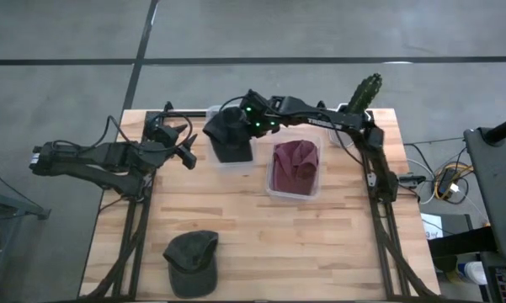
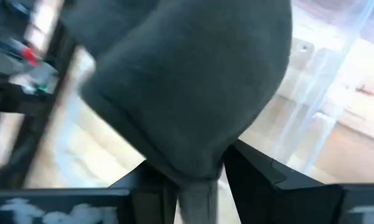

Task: Pick & Place hat
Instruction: Put the right black cap into the left transparent bin

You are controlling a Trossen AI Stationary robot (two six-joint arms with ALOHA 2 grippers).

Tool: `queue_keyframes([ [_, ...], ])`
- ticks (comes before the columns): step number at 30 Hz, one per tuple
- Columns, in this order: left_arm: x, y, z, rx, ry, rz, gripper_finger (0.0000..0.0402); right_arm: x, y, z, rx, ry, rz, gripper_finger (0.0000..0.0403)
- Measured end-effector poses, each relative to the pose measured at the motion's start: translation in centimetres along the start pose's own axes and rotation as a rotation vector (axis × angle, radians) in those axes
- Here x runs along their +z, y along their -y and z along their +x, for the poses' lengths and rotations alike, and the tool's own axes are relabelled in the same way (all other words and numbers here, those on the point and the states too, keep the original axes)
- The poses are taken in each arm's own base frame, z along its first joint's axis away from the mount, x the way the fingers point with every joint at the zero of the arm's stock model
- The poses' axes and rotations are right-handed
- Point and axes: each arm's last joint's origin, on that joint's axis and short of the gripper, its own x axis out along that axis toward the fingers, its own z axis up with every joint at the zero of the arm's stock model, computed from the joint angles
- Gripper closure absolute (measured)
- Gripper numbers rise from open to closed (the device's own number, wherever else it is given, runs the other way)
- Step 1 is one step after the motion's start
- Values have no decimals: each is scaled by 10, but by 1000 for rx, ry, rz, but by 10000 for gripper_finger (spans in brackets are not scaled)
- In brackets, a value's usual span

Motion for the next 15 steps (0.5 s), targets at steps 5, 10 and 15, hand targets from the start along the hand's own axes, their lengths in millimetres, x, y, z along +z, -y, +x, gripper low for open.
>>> queue_keyframes([
  [5,0,0,0,-1,0,0,203,8,-12,10,-63,-60,-69,287],
  [10,0,0,0,-1,0,-1,203,11,-15,17,-146,-110,-98,294],
  [15,0,0,0,-3,-1,-1,203,7,-10,15,-161,-114,-75,307],
])
